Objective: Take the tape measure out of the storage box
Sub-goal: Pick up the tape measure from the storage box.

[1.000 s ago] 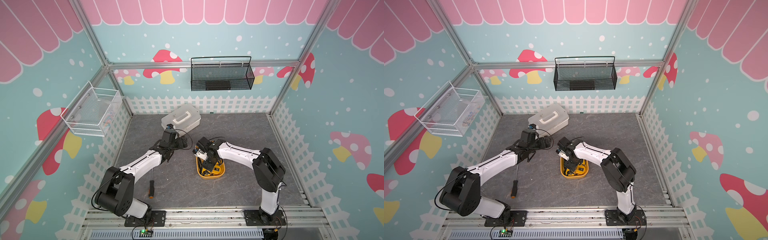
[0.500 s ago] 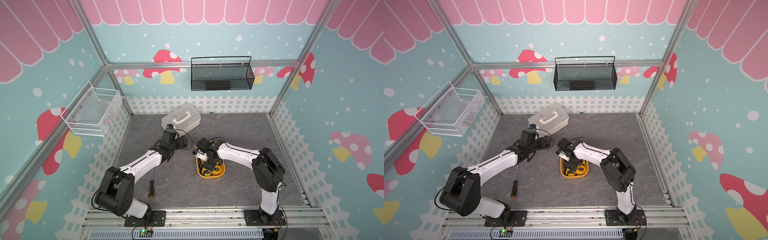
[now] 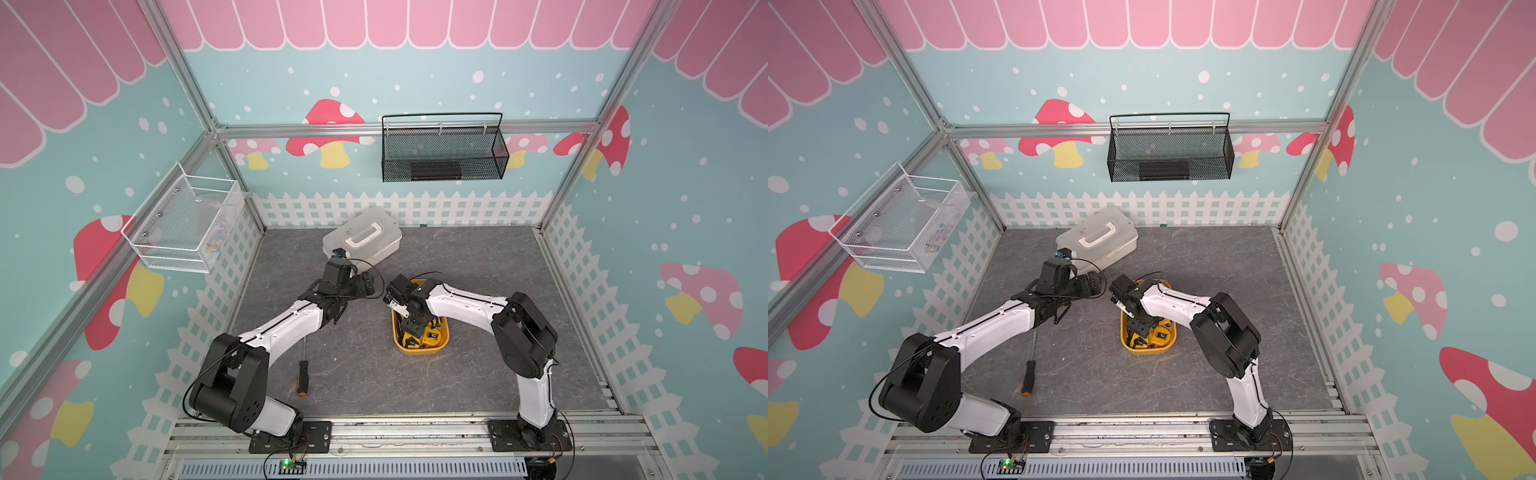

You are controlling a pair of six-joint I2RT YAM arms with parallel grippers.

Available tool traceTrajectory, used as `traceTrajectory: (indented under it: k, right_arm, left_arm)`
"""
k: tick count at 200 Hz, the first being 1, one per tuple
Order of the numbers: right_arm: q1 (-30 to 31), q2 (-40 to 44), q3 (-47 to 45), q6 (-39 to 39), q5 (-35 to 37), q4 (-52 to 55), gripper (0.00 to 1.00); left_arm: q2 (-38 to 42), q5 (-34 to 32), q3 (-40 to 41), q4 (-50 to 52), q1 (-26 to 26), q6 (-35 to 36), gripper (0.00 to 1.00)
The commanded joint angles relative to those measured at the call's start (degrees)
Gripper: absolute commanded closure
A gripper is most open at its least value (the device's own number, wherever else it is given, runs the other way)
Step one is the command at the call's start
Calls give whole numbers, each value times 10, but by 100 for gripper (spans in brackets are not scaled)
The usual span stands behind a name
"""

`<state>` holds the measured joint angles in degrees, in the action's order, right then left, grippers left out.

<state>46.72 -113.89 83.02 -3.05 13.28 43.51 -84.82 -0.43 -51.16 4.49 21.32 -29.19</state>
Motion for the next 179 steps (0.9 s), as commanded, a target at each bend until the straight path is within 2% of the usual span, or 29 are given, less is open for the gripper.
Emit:
traceTrajectory:
  k: [1,18,56,82,123,179]
  right_arm:
    - [-1,1,14,12,3,-14,34]
    - [-1,2,12,12,-12,-17,40]
    - [-1,10,-3,14,-36,-19,63]
    - [-2,27,-15,16,-44,-19,72]
    - [-14,44,-20,22,-68,-19,79]
    - [-41,76,-9,30,-112,-20,81]
  left_arm:
    - [19,-5,11,8,-4,-1,10]
    - [20,-5,12,8,-5,-1,10]
    - [25,-5,17,8,-5,-1,11]
    - [26,-6,19,8,-6,-1,10]
    - [25,-3,20,6,-5,-2,10]
    - [33,-7,26,6,-7,-1,10]
